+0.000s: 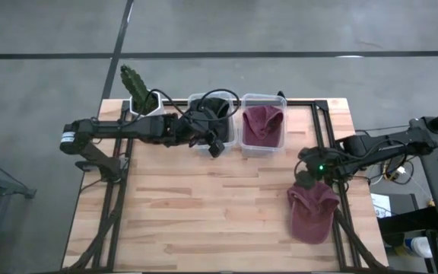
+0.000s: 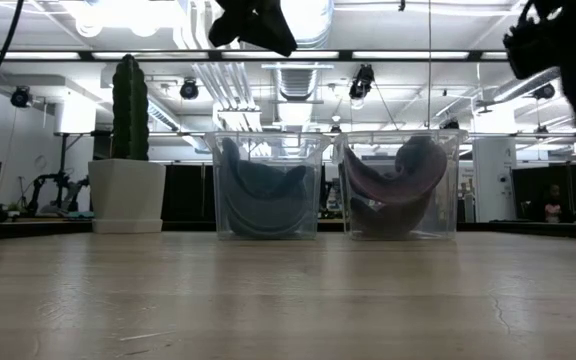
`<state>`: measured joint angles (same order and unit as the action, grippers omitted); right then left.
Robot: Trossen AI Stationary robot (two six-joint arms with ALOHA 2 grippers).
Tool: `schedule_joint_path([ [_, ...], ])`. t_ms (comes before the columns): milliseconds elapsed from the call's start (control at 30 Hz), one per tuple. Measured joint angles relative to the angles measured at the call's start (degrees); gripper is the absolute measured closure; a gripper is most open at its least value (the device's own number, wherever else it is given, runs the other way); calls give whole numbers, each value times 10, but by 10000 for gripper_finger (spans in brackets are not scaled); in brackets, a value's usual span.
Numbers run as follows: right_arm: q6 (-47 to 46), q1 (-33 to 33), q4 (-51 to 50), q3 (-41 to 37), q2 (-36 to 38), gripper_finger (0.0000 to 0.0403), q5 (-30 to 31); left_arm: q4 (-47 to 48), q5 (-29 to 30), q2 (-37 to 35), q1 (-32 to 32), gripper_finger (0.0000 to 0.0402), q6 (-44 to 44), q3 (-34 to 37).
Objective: Pick & Place hat
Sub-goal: Put the pink cap into the right transparent bin
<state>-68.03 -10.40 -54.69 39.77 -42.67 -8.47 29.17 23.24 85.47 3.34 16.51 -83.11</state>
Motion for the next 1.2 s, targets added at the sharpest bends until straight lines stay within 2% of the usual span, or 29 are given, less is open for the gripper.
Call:
schedule_joint_path([
  [200,-99,-26,-34,0,-1,179,-92,1,0,0,-1,328,0,0],
  [367,-168,-63,-57,0,0,179,-124,0,-1,0,-1,328,0,9],
  [533,-253,-114,-66,0,-1,179,-133,1,-3,0,-1,328,7,28],
  [933,-524,-277,-103,0,-30,179,-143,-15,-2,0,-1,328,-2,37],
  [1200,-609,-319,-113,0,-88,179,-139,-16,-1,0,-1,328,-3,37],
])
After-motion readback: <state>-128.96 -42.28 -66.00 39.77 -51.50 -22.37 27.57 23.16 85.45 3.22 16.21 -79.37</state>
